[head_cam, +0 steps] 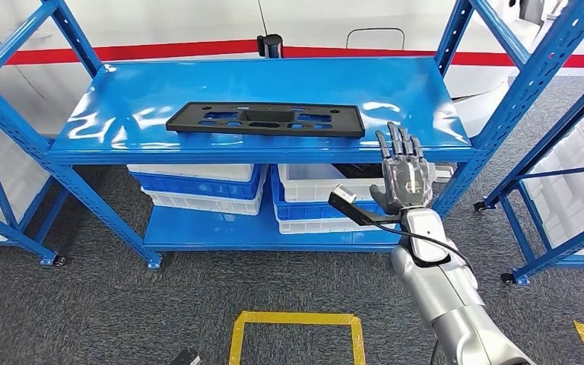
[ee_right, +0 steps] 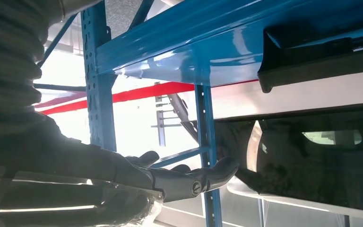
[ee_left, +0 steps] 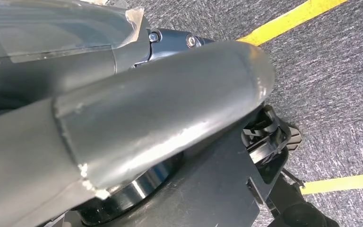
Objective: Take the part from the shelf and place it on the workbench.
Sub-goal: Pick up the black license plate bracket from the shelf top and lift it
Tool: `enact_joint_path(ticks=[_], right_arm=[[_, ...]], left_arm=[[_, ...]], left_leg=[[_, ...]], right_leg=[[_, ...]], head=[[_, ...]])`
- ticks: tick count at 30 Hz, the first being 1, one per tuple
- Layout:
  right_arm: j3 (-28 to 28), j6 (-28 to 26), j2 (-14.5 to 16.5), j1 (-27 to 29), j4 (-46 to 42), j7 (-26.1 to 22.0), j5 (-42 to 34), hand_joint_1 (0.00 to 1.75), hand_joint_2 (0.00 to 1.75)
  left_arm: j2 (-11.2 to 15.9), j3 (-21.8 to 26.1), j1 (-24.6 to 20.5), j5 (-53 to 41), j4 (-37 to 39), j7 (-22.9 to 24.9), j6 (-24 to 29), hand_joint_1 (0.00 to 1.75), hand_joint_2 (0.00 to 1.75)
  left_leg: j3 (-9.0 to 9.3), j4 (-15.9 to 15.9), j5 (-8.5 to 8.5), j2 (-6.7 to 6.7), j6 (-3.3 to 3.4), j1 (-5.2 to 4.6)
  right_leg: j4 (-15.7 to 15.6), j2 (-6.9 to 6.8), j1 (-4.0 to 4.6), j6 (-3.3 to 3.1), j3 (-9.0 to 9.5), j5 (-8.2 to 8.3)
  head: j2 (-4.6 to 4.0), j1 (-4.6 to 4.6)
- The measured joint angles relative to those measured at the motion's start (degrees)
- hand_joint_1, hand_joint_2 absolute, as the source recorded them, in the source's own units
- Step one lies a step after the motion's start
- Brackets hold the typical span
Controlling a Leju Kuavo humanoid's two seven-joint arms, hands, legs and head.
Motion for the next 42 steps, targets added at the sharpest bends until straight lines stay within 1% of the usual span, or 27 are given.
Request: enact_joint_path(ticks=[5,7,10,13,21,24,28,29,30,31,32,33,34,35,36,37,38,39,40,41,42], right_arm=[[-0.1,0.0,-0.1,0.0,-0.1,0.0,0.0,0.0,1.75],[-0.4,0.1,-0.1,0.0,-0.5,0.0,-0.1,0.0,1.75],[-1.4,0.6,-0.2,0.0,-1.6,-0.2,-0.3,0.0,1.75],[-2.4,1.3,-0.2,0.0,-2.4,-0.8,0.1,0.0,1.75],[-2.9,1.4,-0.1,0.0,-2.7,-1.1,0.6,0.0,1.75],[-2.9,1.3,0.2,0.0,-2.7,-1.5,0.8,0.0,1.75],[-2.8,0.7,1.2,-0.2,-2.1,-2.3,1.1,0.0,1.75],[-2.7,0.5,1.7,-0.4,-1.7,-2.4,1.1,0.0,1.75],[-2.5,0.3,2.1,-0.7,-1.3,-2.6,1.1,0.0,1.75],[-2.2,0.2,2.6,-1.2,-0.9,-2.8,1.1,0.0,1.75],[-1.9,0.1,3.2,-1.8,-0.5,-2.9,1.1,0.0,1.75],[-1.7,0.0,3.6,-2.5,0.0,-3.1,1.0,0.0,1.75],[-1.5,-0.2,4.0,-3.2,0.5,-3.2,0.9,0.0,1.75],[-1.3,-0.4,4.3,-4.0,1.1,-3.3,0.9,0.0,1.75],[-1.1,-0.5,4.5,-4.7,1.8,-3.3,0.8,0.0,1.75],[-0.8,-0.6,4.7,-5.1,2.5,-3.4,0.7,0.0,1.75],[-0.6,-0.6,4.8,-5.3,3.1,-3.4,0.6,0.0,1.75],[-0.4,-0.6,4.9,-5.4,3.5,-3.5,0.6,0.0,1.75],[-0.3,-0.6,5.0,-5.5,3.9,-3.6,0.6,0.0,1.75],[-0.1,-0.6,5.1,-5.7,4.2,-3.7,0.6,0.0,1.75],[0.0,-0.6,5.3,-5.9,4.6,-3.8,0.6,0.0,1.75]], left_arm=[[0.0,0.0,0.0,0.8,0.0,-1.1,0.2,0.0,0.0],[0.0,0.0,0.0,1.6,0.0,-2.4,1.2,0.0,0.0],[-0.1,0.1,-0.1,2.7,0.0,-5.9,3.2,0.0,0.0],[-0.1,0.1,-0.5,3.3,-0.1,-7.9,3.4,0.0,0.0],[-0.1,0.1,-0.8,3.7,-0.1,-8.1,2.6,0.0,0.0],[-0.1,0.1,-0.8,4.8,-0.1,-7.3,1.1,0.0,0.0],[-0.3,0.6,-0.8,6.8,-0.1,-6.0,-1.0,0.0,0.0],[-0.3,0.9,-0.8,7.3,-0.1,-5.9,-1.4,0.0,0.0],[-0.3,1.1,-0.9,7.6,-0.1,-5.9,-1.7,0.0,0.0],[-0.3,1.4,-0.9,7.9,-0.1,-5.9,-1.9,0.0,0.0],[-0.4,1.6,-1.0,8.2,-0.1,-5.8,-2.1,0.0,0.0],[-0.5,1.7,-1.1,8.4,-0.1,-5.8,-2.2,0.0,0.0],[-0.6,1.8,-1.1,8.6,-0.1,-5.7,-2.2,0.0,0.0],[-0.8,2.0,-1.1,8.8,-0.1,-5.6,-2.2,0.0,0.0],[-0.9,2.2,-1.2,9.0,-0.1,-5.5,-2.2,0.0,0.0],[-0.9,2.4,-1.2,9.2,-0.1,-5.3,-2.0,0.0,0.0],[-1.0,2.6,-1.2,9.3,-0.1,-5.2,-1.9,0.0,0.0],[-1.0,2.7,-1.1,9.5,-0.1,-5.1,-1.8,0.0,0.0],[-1.1,2.8,-1.0,9.6,-0.1,-5.0,-1.7,0.0,0.0],[-1.1,2.9,-1.0,9.7,-0.1,-5.0,-1.6,0.0,0.0],[-1.1,3.0,-1.0,9.7,-0.1,-5.0,-1.5,0.0,0.0]], left_leg=[[-0.06,0.1,-0.06,0.0,0.12,-0.06],[-0.08,0.1,-0.07,-0.01,0.14,-0.08],[-0.1,0.2,-0.08,-0.01,0.15,-0.09],[-0.13,0.2,-0.09,-0.02,0.17,-0.1],[-0.13,0.2,-0.09,-0.03,0.19,-0.11],[-0.15,0.2,-0.09,-0.03,0.19,-0.12],[-0.18,0.2,-0.1,-0.03,0.19,-0.12],[-0.28,0.4,-0.18,-0.03,0.21,-0.12],[-0.34,0.4,-0.27,0.02,0.42,-0.15],[-0.31,0.2,-0.34,0.15,0.81,-0.18],[0.19,-0.6,-0.14,0.29,1.41,-0.17],[1.09,-2.1,0.35,0.49,1.98,-0.02],[2.13,-3.6,0.94,0.63,2.48,0.21],[3.14,-5.0,1.51,0.72,2.82,0.48],[3.71,-5.7,1.75,0.79,2.91,0.72],[4.02,-6.0,1.71,0.73,3.01,0.84],[4.19,-6.0,1.5,0.63,2.89,0.93],[4.39,-5.9,1.2,0.48,2.66,1.06],[4.64,-5.8,0.84,0.3,2.33,1.24],[4.91,-5.4,0.33,0.16,1.83,1.53],[5.06,-4.8,-0.37,0.08,1.19,1.73]], right_leg=[[0.0,0.0,0.0,0.0,0.0,0.0],[0.0,0.0,-0.01,0.01,0.0,0.0],[0.0,0.0,-0.02,0.01,0.0,0.0],[0.0,0.0,-0.02,0.01,0.01,0.0],[0.0,0.0,-0.02,0.03,0.01,0.01],[0.0,0.0,-0.01,0.03,0.01,0.01],[0.0,0.0,-0.01,0.03,0.01,0.01],[-0.1,-0.01,-0.52,0.13,0.05,0.08],[-0.3,-0.03,-0.78,0.26,0.12,0.15],[-0.8,-0.07,-1.02,0.48,0.32,0.29],[-1.6,-0.14,-0.97,0.74,0.61,0.52],[-1.9,-0.32,-0.54,0.84,0.86,0.61],[-1.3,-0.44,-0.3,0.77,0.62,0.25],[0.7,-0.53,-0.06,0.55,-0.25,-0.55],[4.2,-0.58,-0.11,0.25,-1.87,-1.85],[8.3,-0.52,-0.05,0.08,-4.04,-3.31],[11.6,-0.5,-0.09,0.15,-5.92,-4.21],[13.3,-0.5,-0.18,0.45,-7.11,-4.38],[12.7,-0.51,-0.35,1.01,-7.16,-3.52],[9.6,-0.57,-0.6,1.77,-6.01,-1.72],[5.5,-0.75,-0.96,2.6,-4.36,0.27]], head=[[0.0,-0.01],[0.0,-0.01],[0.0,0.0],[0.0,0.0],[0.0,-0.01],[0.0,-0.01],[0.0,0.0],[0.0,-0.03],[0.0,-0.1],[0.0,-0.25],[0.01,-0.34],[0.01,-0.41],[0.01,-0.45],[0.01,-0.37],[0.0,-0.32],[0.0,-0.28],[0.0,-0.22],[0.0,-0.21],[0.0,-0.21],[0.0,-0.21],[0.0,-0.14]])
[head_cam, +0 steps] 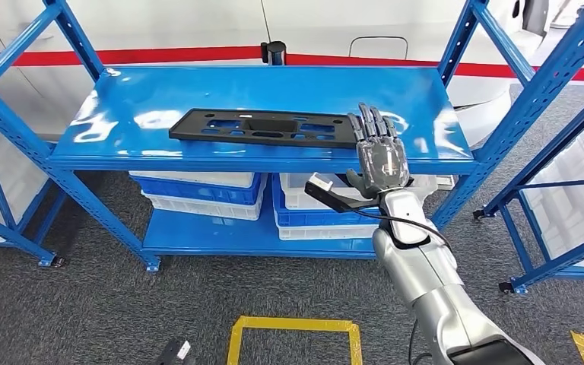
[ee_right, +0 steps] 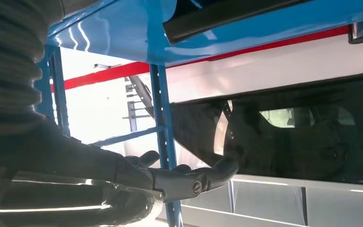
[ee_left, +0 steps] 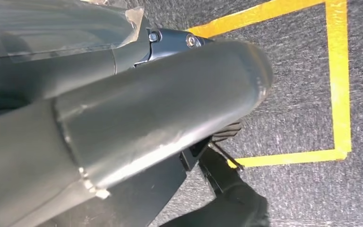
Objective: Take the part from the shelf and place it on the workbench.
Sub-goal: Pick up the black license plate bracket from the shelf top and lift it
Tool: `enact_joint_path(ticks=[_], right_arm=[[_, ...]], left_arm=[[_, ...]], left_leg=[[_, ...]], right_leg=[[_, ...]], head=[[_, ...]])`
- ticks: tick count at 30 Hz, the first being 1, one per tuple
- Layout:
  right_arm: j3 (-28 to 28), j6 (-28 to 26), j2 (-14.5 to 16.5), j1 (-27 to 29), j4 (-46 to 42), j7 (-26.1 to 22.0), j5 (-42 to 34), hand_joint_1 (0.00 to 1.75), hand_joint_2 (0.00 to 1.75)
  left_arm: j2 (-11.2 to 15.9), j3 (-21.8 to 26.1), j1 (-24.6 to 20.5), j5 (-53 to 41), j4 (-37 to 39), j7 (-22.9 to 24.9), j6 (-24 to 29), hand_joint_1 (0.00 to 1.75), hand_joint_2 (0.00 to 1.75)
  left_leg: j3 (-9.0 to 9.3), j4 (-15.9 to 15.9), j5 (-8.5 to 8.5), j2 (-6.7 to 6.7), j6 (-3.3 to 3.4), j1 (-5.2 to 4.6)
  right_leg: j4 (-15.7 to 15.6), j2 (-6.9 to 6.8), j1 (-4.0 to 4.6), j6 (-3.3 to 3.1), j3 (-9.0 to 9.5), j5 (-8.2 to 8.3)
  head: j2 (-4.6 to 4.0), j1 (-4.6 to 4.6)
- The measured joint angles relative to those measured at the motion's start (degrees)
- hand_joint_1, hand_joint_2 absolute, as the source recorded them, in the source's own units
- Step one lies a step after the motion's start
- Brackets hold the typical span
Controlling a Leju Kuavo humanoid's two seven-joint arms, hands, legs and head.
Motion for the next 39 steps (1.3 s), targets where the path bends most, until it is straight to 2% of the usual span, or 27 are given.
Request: enact_joint_path(ticks=[1,2,4,7,9,11,12,13,14,16,17,18,19,21,23,24,26,27,28,29,31,32,33,34,36,38,39], right_arm=[[0.1,0.0,0.2,-0.3,0.4,-0.1,0.0,0.0,1.75],[0.2,0.0,0.4,-0.5,0.7,-0.1,0.0,0.0,1.75],[0.4,0.1,0.7,-0.7,1.4,-0.2,-0.1,0.0,1.75],[0.6,0.1,1.0,-1.1,1.7,-0.2,-0.1,0.0,1.75],[0.7,0.1,1.3,-1.7,1.9,-0.2,-0.2,0.0,1.75],[1.0,0.1,1.5,-1.9,2.4,-0.3,-0.2,0.0,1.75],[1.1,0.1,1.5,-1.8,2.6,-0.3,-0.2,0.0,1.75],[1.1,0.1,1.6,-1.7,2.9,-0.3,-0.2,0.0,1.75],[1.2,0.1,1.6,-1.6,3.1,-0.3,-0.3,0.0,1.75],[1.4,0.1,1.8,-1.5,3.4,-0.3,-0.3,0.0,1.75],[1.4,0.1,1.8,-1.4,3.6,-0.3,-0.3,0.0,1.75],[1.5,0.1,1.9,-1.1,3.8,-0.3,-0.3,0.0,1.75],[1.5,0.1,1.9,-0.9,4.0,-0.3,-0.3,0.0,1.75],[1.6,0.1,2.1,-0.9,4.1,-0.3,-0.3,0.0,1.75],[1.8,0.0,2.3,-1.4,4.0,-0.4,-0.4,0.0,1.75],[1.9,0.0,2.2,-1.4,4.1,-0.4,-0.5,0.0,1.75],[2.3,0.0,1.9,-0.4,4.6,-0.4,-0.5,0.0,1.75],[2.4,0.0,1.6,0.4,4.9,-0.5,-0.6,0.0,1.75],[2.6,0.0,1.4,1.1,5.2,-0.5,-0.7,0.0,1.75],[2.7,-0.1,1.2,1.5,5.4,-0.6,-0.8,0.0,1.75],[2.9,-0.2,0.9,1.7,5.6,-0.8,-1.1,0.0,1.75],[3.1,-0.3,0.9,1.8,5.7,-1.0,-1.3,0.0,1.75],[3.2,-0.5,0.8,1.8,5.8,-1.3,-1.4,0.0,1.75],[3.3,-0.7,0.9,1.6,5.7,-1.4,-1.6,0.0,1.75],[3.4,-1.0,1.1,0.7,5.4,-1.6,-1.9,0.0,1.75],[3.4,-1.2,1.2,0.1,5.1,-1.6,-2.5,0.0,1.75],[3.4,-1.2,1.1,-0.1,4.9,-1.6,-2.8,0.0,1.75]], left_arm=[[0.0,0.1,0.0,0.0,0.0,0.0,0.1,0.0,0.0],[0.1,0.2,-0.1,0.0,0.0,0.0,0.2,0.0,0.0],[0.2,0.4,-0.1,0.0,0.0,0.0,0.3,0.0,0.0],[0.1,0.5,-0.1,0.0,0.0,0.0,0.3,0.0,0.0],[0.1,0.5,-0.3,0.1,0.0,0.0,0.3,0.0,0.0],[0.1,0.7,-0.1,0.1,0.0,0.0,0.4,0.0,0.0],[0.1,0.8,0.0,0.1,0.0,0.0,0.4,0.0,0.0],[0.1,0.9,0.1,0.1,0.0,0.0,0.4,0.0,0.0],[0.2,1.0,0.2,0.2,0.0,0.1,0.4,0.0,0.0],[0.4,1.1,0.3,0.3,0.0,0.1,0.4,0.0,0.0],[0.5,1.1,0.4,0.3,0.0,0.2,0.4,0.0,0.0],[0.6,1.2,0.4,0.4,0.0,0.2,0.5,0.0,0.0],[0.8,1.2,0.5,0.4,0.0,0.4,0.7,0.0,0.0],[0.9,1.2,0.5,0.5,0.0,0.9,1.4,0.0,0.0],[0.8,1.2,0.4,0.6,0.0,1.4,2.2,0.0,0.0],[0.7,1.2,0.3,0.6,0.0,1.6,2.5,0.0,0.0],[0.5,1.2,0.2,0.7,0.0,1.9,2.8,0.0,0.0],[0.4,1.3,0.3,0.7,0.0,2.2,3.1,0.0,0.0],[0.3,1.3,0.5,0.7,0.0,2.4,3.2,0.0,0.0],[0.3,1.3,0.7,0.8,0.0,2.7,3.4,0.0,0.0],[0.5,1.4,1.0,0.9,0.0,3.0,3.6,0.0,0.0],[0.6,1.4,1.0,0.9,0.0,3.0,3.7,0.0,0.0],[0.8,1.4,0.9,1.0,0.0,3.1,3.9,0.0,0.0],[0.8,1.4,0.9,1.0,-0.1,3.1,4.1,0.0,0.0],[0.7,1.4,0.9,1.1,-0.1,3.2,4.4,0.0,0.0],[0.7,1.4,0.7,1.1,0.0,3.3,4.8,0.0,0.0],[0.6,1.4,0.7,1.1,0.0,3.3,4.9,0.0,0.0]], left_leg=[[-0.05,0.8,-0.88,-0.05,-0.73,0.15],[-0.13,1.6,-1.64,-0.08,-1.33,0.2],[-0.18,2.4,-2.59,-0.11,-1.96,0.24],[-0.56,4.1,-3.71,0.12,-2.13,0.67],[-4.28,10.2,-5.16,0.25,-1.94,0.47],[-10.34,18.2,-5.96,0.25,-1.5,-0.03],[-12.86,20.4,-5.25,0.25,-1.09,-0.34],[-14.39,20.2,-3.36,0.22,-0.46,-0.77],[-14.77,17.8,-0.39,0.14,0.45,-1.35],[-13.44,10.7,5.42,-0.27,2.94,-2.73],[-12.38,8.1,6.96,-0.46,4.02,-3.36],[-11.38,6.7,7.45,-0.58,4.87,-3.87],[-10.65,6.2,7.28,-0.58,5.3,-4.17],[-8.8,4.0,7.32,-0.65,5.61,-4.36],[-5.88,0.2,6.31,-0.78,4.97,-3.8],[-4.26,-1.7,5.59,-0.79,4.61,-3.5],[-2.31,-3.0,4.48,-0.7,4.25,-3.47],[-1.47,-3.2,3.9,-0.8,4.05,-3.39],[-0.71,-3.2,3.26,-0.9,3.71,-3.22],[-0.05,-3.1,2.56,-0.99,3.23,-3.02],[0.71,-1.9,0.85,-1.16,2.07,-2.75],[0.68,-0.8,-0.16,-1.3,1.52,-2.65],[0.52,0.2,-1.04,-1.43,1.11,-2.67],[0.37,0.9,-1.75,-1.53,0.82,-2.66],[0.35,1.7,-2.53,-1.46,0.48,-2.32],[-0.52,4.1,-4.0,-1.03,0.1,-1.93],[-1.94,6.9,-5.43,-0.78,-0.06,-1.83]], right_leg=[[-3.5,0.07,-0.16,0.31,1.65,1.34],[-5.8,0.16,-0.22,0.08,2.77,1.98],[-6.1,0.59,0.04,-1.56,3.36,1.19],[-5.7,0.99,0.27,-3.55,4.14,-0.09],[-5.8,1.18,0.53,-4.58,5.15,-1.01],[-5.8,1.37,0.98,-5.19,6.25,-2.06],[-5.8,1.5,1.24,-5.36,6.9,-2.64],[-5.9,1.65,1.5,-5.48,7.65,-3.26],[-6.0,1.81,1.73,-5.58,8.52,-3.88],[-6.9,2.02,1.95,-5.65,10.46,-4.94],[-7.8,2.1,1.97,-5.54,11.4,-5.2],[-8.8,2.14,1.77,-5.25,12.26,-5.24],[-9.8,2.2,1.49,-4.86,12.93,-5.11],[-11.4,2.15,1.47,-4.28,14.02,-5.12],[-9.9,1.74,2.3,-4.74,13.19,-6.24],[-6.8,1.52,2.63,-5.31,11.45,-7.31],[1.8,1.45,2.91,-6.2,6.07,-8.89],[4.9,1.45,2.93,-6.06,3.45,-8.71],[5.7,1.45,2.74,-5.34,1.62,-7.36],[4.1,1.37,2.35,-4.05,0.81,-4.85],[-3.1,0.86,1.06,-0.95,1.39,0.98],[-6.0,0.81,0.52,-0.14,2.16,2.59],[-7.3,0.84,0.29,-0.19,2.71,3.07],[-7.3,1.03,0.39,-0.83,2.98,2.6],[-6.9,1.34,0.79,-2.75,3.34,2.02],[-6.8,1.38,1.01,-3.91,3.59,1.84],[-6.8,1.37,1.09,-4.29,3.72,1.82]], head=[[0.0,0.13],[0.0,0.17],[0.0,0.12],[0.0,-0.09],[0.0,-0.25],[0.0,-0.36],[0.0,-0.38],[0.0,-0.36],[0.0,-0.36],[0.0,-0.24],[0.0,-0.1],[0.0,-0.19],[0.0,-0.27],[0.0,-0.78],[0.0,-0.62],[0.0,-0.48],[0.0,-0.27],[0.0,-0.17],[0.0,-0.09],[0.0,-0.05],[0.0,0.07],[0.01,0.16],[0.01,0.22],[0.01,0.08],[0.0,-0.32],[0.0,-0.61],[0.0,-0.69]])
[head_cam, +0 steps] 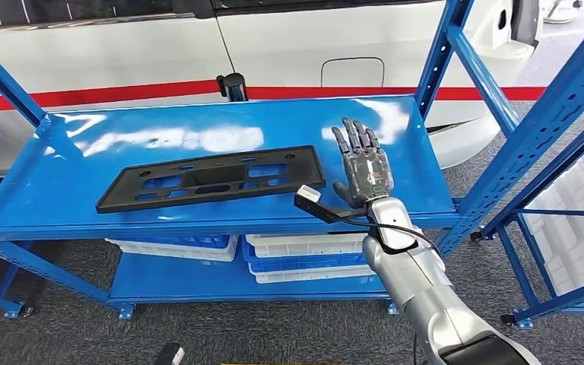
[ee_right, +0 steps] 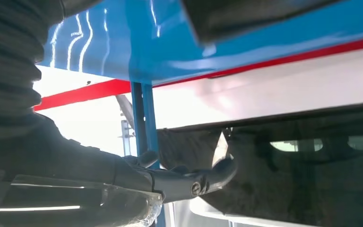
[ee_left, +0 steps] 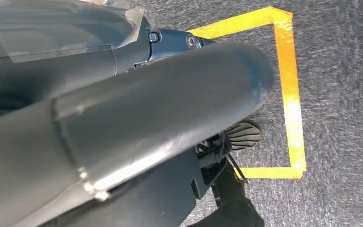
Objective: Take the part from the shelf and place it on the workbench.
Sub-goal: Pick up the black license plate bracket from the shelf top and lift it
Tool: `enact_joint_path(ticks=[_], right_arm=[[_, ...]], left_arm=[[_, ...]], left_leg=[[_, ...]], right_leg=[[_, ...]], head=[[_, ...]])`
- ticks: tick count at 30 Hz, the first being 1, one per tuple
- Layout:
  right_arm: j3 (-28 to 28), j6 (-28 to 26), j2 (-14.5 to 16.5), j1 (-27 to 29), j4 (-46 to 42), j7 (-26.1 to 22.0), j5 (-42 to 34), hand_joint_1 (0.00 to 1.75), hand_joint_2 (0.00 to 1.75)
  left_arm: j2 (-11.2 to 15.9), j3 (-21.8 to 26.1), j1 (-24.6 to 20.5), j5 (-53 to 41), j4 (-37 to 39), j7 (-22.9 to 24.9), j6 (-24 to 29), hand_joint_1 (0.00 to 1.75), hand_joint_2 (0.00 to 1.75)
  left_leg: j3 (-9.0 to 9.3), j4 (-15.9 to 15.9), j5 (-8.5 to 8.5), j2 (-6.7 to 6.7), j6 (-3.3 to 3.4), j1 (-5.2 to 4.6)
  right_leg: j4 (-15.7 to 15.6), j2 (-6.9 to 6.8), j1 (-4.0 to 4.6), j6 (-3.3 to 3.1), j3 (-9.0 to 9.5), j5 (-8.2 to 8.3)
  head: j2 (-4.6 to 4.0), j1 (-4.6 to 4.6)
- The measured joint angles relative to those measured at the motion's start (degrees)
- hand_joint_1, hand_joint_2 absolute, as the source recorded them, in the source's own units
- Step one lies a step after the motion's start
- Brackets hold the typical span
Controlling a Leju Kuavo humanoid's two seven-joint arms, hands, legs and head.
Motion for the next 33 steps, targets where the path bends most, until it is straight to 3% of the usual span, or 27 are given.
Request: enact_joint_path(ticks=[2,3,4,5,6,8,9,10,14,16,18,19,20,21,23,25,28,30,33], right_arm=[[0.0,-0.1,0.0,-0.1,-0.3,0.0,-0.4,0.0,1.75],[0.0,-0.1,-0.1,-0.1,-0.3,0.0,-0.5,0.0,1.75],[0.1,-0.1,-0.2,-0.1,-0.3,0.0,-0.6,0.0,1.75],[0.1,-0.1,-0.2,-0.1,-0.3,0.0,-0.7,0.0,1.75],[0.2,-0.1,-0.3,-0.1,-0.5,0.0,-0.8,0.0,1.75],[0.4,-0.1,-0.4,-0.2,-1.0,0.1,-1.2,0.0,1.75],[0.6,-0.1,-0.5,-0.2,-1.4,0.1,-1.4,0.0,1.75],[0.8,-0.1,-0.6,-0.2,-1.9,0.1,-1.6,0.0,1.75],[1.8,0.0,-1.0,0.7,-4.7,-0.2,-2.3,0.0,1.75],[2.6,0.0,-1.2,1.2,-6.1,-0.5,-2.5,0.0,1.75],[3.4,0.0,-1.5,1.9,-7.1,-0.8,-2.9,0.0,1.75],[3.8,0.0,-1.7,2.4,-7.5,-0.9,-3.2,0.0,1.75],[4.2,0.0,-1.9,2.7,-7.9,-1.0,-3.5,0.0,1.75],[4.7,-0.1,-2.0,3.0,-8.4,-1.1,-3.8,0.0,1.75],[5.5,-0.1,-2.3,3.1,-9.2,-1.3,-4.3,0.0,1.75],[6.4,-0.2,-2.5,3.3,-10.0,-1.5,-4.6,0.0,1.75],[7.4,-0.3,-2.9,3.7,-11.0,-1.7,-5.3,0.0,1.75],[7.9,-0.4,-3.1,3.8,-11.8,-1.7,-5.6,0.0,1.75],[8.4,-0.5,-3.3,4.1,-12.4,-1.7,-5.8,0.0,1.75]], left_arm=[[-0.1,0.0,0.0,0.0,0.0,0.1,0.2,0.0,0.0],[-0.1,0.0,0.1,0.0,0.0,0.1,0.2,0.0,0.0],[-0.1,0.0,0.1,0.0,0.0,0.1,0.3,0.0,0.0],[-0.1,0.0,0.2,0.0,0.0,0.2,0.3,0.0,0.0],[-0.1,0.0,0.1,0.0,0.0,0.2,0.3,0.0,0.0],[-0.1,0.0,0.0,-0.1,0.0,0.2,0.4,0.0,0.0],[0.0,0.0,-0.1,-0.2,0.0,0.2,0.4,0.0,0.0],[0.0,-0.1,-0.2,-0.3,0.0,0.2,0.4,0.0,0.0],[-0.1,-0.2,-0.2,-0.4,0.0,0.2,0.4,0.0,0.0],[-0.2,-0.2,-0.3,-0.4,0.0,0.2,0.4,0.0,0.0],[-0.2,-0.2,-0.3,-0.4,0.0,0.1,0.4,0.0,0.0],[-0.2,-0.2,-0.2,-0.4,0.0,0.1,0.4,0.0,0.0],[-0.2,-0.3,-0.2,-0.4,0.0,0.1,0.5,0.0,0.0],[-0.2,-0.3,-0.1,-0.4,0.0,0.1,0.5,0.0,0.0],[-0.3,-0.3,-0.1,-0.3,0.0,0.1,0.7,0.0,0.0],[-0.3,-0.4,-0.1,-0.2,0.0,0.0,0.8,0.0,0.0],[-0.3,-0.5,-0.1,-0.2,0.0,0.0,0.9,0.0,0.0],[-0.3,-0.5,-0.1,-0.2,0.0,0.0,1.0,0.0,0.0],[-0.2,-0.6,-0.1,-0.2,0.0,0.0,1.0,0.0,0.0]], left_leg=[[-4.59,8.4,-3.4,0.35,-0.17,0.06],[-6.73,11.8,-4.23,0.39,-0.13,0.08],[-8.05,13.4,-4.0,0.4,0.05,0.07],[-8.22,12.8,-2.59,0.4,0.39,0.03],[-7.34,10.0,-0.43,0.39,0.86,-0.08],[-4.16,2.4,3.65,0.4,2.06,-0.54],[-3.02,-0.4,4.63,0.48,2.44,-0.79],[-2.42,-1.9,4.96,0.54,2.66,-1.02],[-2.0,-3.1,5.66,0.73,2.86,-1.13],[-1.76,-3.7,6.22,0.93,3.08,-0.94],[-1.8,-3.7,6.23,0.96,3.27,-1.04],[-1.8,-3.6,6.19,0.92,3.31,-1.07],[-1.79,-3.6,6.14,0.87,3.31,-1.08],[-1.75,-3.5,6.06,0.8,3.27,-1.08],[-1.74,-3.2,5.71,0.71,2.94,-1.17],[-1.93,-2.8,5.27,0.66,2.45,-1.36],[-2.1,-2.6,4.96,0.64,1.79,-1.28],[-2.95,-0.7,3.57,0.57,1.04,-1.11],[-8.2,9.7,-1.12,0.47,-0.21,-0.43]], right_leg=[[0.0,-0.02,0.33,-0.36,0.06,-0.07],[0.0,-0.01,0.51,-0.45,0.07,-0.08],[0.0,0.0,0.68,-0.49,0.13,-0.11],[0.0,0.04,0.84,-0.51,0.24,-0.13],[0.0,0.08,0.98,-0.53,0.4,-0.15],[0.0,0.16,1.27,-0.53,0.64,-0.21],[0.0,0.19,1.41,-0.49,0.67,-0.27],[0.0,0.2,1.51,-0.41,0.67,-0.31],[0.8,-0.09,1.55,0.24,0.06,-0.82],[5.6,-0.31,1.58,0.09,-2.29,-3.29],[13.1,-0.37,1.52,-0.08,-5.72,-6.38],[15.4,-0.37,1.5,0.12,-6.81,-7.04],[15.6,-0.39,1.49,0.5,-6.92,-6.79],[13.5,-0.42,1.47,0.98,-5.92,-5.66],[5.4,-0.67,1.43,1.6,-2.12,-2.46],[0.3,-0.91,1.47,1.24,0.32,-0.74],[-0.5,-0.92,1.41,0.18,0.74,-0.53],[-0.8,-0.84,0.91,-0.46,1.06,-0.44],[-0.9,-0.8,0.64,-1.0,1.39,-0.66]], head=[[0.0,-0.06],[0.0,-0.06],[0.0,-0.07],[0.0,-0.06],[0.0,-0.08],[0.0,-0.09],[0.0,-0.1],[0.0,-0.09],[0.0,-0.03],[0.0,0.14],[0.0,0.26],[0.0,0.27],[0.0,0.31],[0.0,0.32],[0.0,0.35],[0.0,0.31],[0.0,0.32],[0.0,0.2],[0.0,-0.03]])
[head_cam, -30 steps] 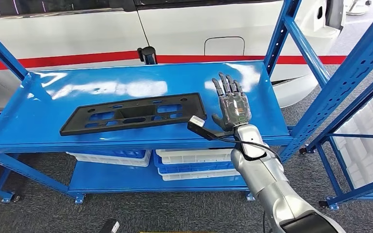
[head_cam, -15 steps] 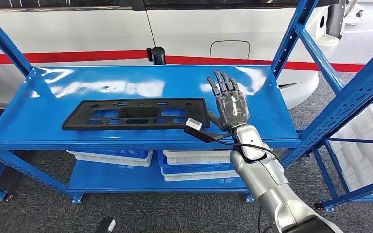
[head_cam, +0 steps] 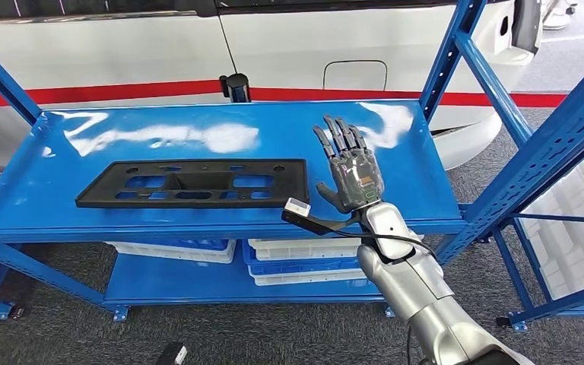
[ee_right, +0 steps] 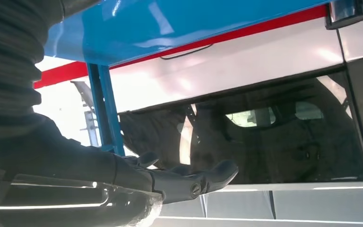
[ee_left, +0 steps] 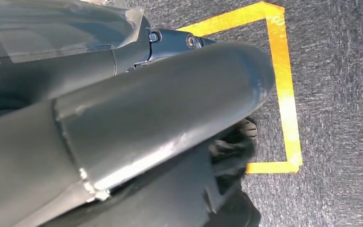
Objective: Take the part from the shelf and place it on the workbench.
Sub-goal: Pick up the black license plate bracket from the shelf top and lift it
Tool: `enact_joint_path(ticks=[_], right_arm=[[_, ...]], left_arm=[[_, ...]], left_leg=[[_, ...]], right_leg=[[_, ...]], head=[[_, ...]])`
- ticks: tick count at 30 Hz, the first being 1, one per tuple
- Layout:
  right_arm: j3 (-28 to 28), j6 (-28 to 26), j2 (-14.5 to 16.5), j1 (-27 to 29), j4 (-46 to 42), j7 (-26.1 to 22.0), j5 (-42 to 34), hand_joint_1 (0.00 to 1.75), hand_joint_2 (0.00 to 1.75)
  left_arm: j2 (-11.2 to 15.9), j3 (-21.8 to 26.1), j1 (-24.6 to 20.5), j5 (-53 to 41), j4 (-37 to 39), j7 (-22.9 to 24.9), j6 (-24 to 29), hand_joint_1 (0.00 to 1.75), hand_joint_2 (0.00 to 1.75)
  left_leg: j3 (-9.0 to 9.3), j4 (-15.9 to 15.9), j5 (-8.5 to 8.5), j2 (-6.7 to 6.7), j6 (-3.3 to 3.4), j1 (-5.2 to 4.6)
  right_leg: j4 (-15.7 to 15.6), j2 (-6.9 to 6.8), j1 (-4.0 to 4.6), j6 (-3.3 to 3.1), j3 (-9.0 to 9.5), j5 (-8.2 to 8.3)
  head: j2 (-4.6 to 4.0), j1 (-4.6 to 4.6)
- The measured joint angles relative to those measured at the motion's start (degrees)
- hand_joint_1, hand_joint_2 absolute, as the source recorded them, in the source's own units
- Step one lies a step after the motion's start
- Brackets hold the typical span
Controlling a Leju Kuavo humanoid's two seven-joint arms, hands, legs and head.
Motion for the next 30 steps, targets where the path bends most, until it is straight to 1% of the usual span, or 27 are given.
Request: enact_joint_path(ticks=[1,2,3,4,5,6,7,8,9,11,13,15,21,26,30], right_arm=[[0.1,0.0,-0.1,0.2,0.0,0.0,-0.1,0.0,1.75],[0.3,0.0,-0.2,0.5,-0.1,0.0,-0.1,0.0,1.75],[0.4,0.0,-0.3,0.7,-0.2,0.0,-0.2,0.0,1.75],[0.5,-0.1,-0.3,0.8,-0.4,0.0,-0.2,0.0,1.75],[0.6,-0.2,-0.4,0.8,-0.7,0.1,-0.3,0.0,1.75],[0.6,-0.5,-0.5,0.9,-1.1,0.2,-0.4,0.0,1.75],[0.6,-0.8,-0.6,0.9,-1.6,0.3,-0.5,0.0,1.75],[0.6,-1.2,-0.7,1.0,-2.1,0.4,-0.5,0.0,1.75],[0.5,-1.5,-0.9,1.1,-2.8,0.6,-0.6,0.0,1.75],[0.3,-2.1,-1.4,1.4,-4.8,0.8,-0.7,0.0,1.75],[-0.1,-2.7,-2.0,1.8,-7.5,0.8,-0.8,0.0,1.75],[-0.7,-3.1,-2.7,2.4,-10.3,0.7,-1.0,0.0,1.75],[-2.2,-3.8,-4.9,5.0,-19.3,-0.2,-1.6,0.0,1.75],[-3.7,-5.3,-6.5,8.6,-25.8,-0.6,-1.9,0.0,1.75],[-5.1,-6.0,-7.2,10.9,-30.1,-2.2,-3.1,0.0,1.75]], left_arm=[[0.0,0.0,0.1,0.0,0.0,0.0,0.0,0.0,0.0],[0.0,0.0,0.1,0.0,0.0,0.0,0.0,0.0,0.0],[0.0,0.0,0.1,0.0,0.0,0.0,0.1,0.0,0.0],[0.1,0.0,0.1,0.0,0.0,0.0,0.1,0.0,0.0],[0.1,-0.1,0.1,0.0,0.0,0.0,0.1,0.0,0.0],[0.2,-0.2,0.1,0.1,0.0,0.0,0.1,0.0,0.0],[0.2,-0.2,0.1,0.1,0.0,-0.1,0.1,0.0,0.0],[0.2,-0.3,0.1,0.2,0.0,-0.1,0.2,0.0,0.0],[0.2,-0.4,0.1,0.2,0.0,-0.2,0.2,0.0,0.0],[0.1,-0.4,0.2,0.2,0.0,-0.2,0.3,0.0,0.0],[0.1,-0.5,0.3,0.3,0.0,-0.2,0.3,0.0,0.0],[0.2,-0.5,0.3,0.5,0.0,-0.2,0.3,0.0,0.0],[0.3,-0.6,0.4,0.8,0.0,-0.2,0.4,0.0,0.0],[0.3,-0.8,0.4,1.1,0.0,0.0,0.7,0.0,0.0],[0.4,-0.8,0.4,1.5,0.0,0.8,1.5,0.0,0.0]], left_leg=[[-1.71,2.9,-0.66,0.0,-0.28,0.25],[-2.49,3.7,-0.18,0.01,-0.47,0.46],[-2.08,2.1,1.41,0.02,-0.58,0.64],[-0.64,-1.4,3.69,0.04,-0.61,0.79],[1.27,-5.6,5.79,0.04,-0.58,0.89],[2.96,-9.1,7.17,-0.01,-0.47,0.86],[4.04,-11.4,7.8,-0.07,-0.29,0.76],[4.47,-12.3,7.76,-0.15,-0.03,0.57],[4.55,-12.4,7.65,-0.21,0.27,0.36],[4.6,-12.7,7.85,-0.24,0.53,0.09],[4.69,-12.9,8.06,-0.33,0.58,-0.21],[4.71,-12.9,8.03,-0.46,0.79,-0.48],[4.72,-12.9,7.9,-0.5,1.45,-0.6],[4.73,-12.9,7.85,-0.49,1.62,-0.72],[4.73,-12.9,7.84,-0.45,1.64,-0.72]], right_leg=[[0.0,0.01,-0.04,-0.05,0.07,-0.07],[0.0,0.05,-0.09,-0.08,0.16,-0.13],[0.0,0.11,-0.18,-0.06,0.29,-0.21],[0.0,0.2,-0.28,0.02,0.45,-0.31],[0.0,0.3,-0.31,0.17,0.6,-0.42],[0.0,0.38,-0.22,0.41,0.68,-0.57],[0.0,0.43,-0.1,0.68,0.69,-0.66],[0.0,0.45,0.02,0.98,0.67,-0.72],[-0.1,0.46,0.13,1.29,0.63,-0.73],[-0.4,0.42,0.31,1.29,0.76,-0.74],[-0.6,0.34,0.39,1.0,0.96,-0.75],[-0.9,0.28,0.23,1.08,1.2,-0.69],[-1.7,0.25,0.17,1.52,1.63,-0.41],[-1.8,0.23,0.07,1.7,1.65,-0.35],[-1.8,0.24,0.04,2.16,1.63,-0.31]], head=[[0.0,0.01],[0.0,0.01],[0.0,0.0],[0.0,0.0],[0.0,-0.02],[0.01,-0.02],[0.01,0.0],[0.01,0.01],[0.01,0.04],[0.01,0.06],[0.0,0.07],[0.0,0.1],[0.0,0.12],[0.0,0.09],[0.0,0.08]])
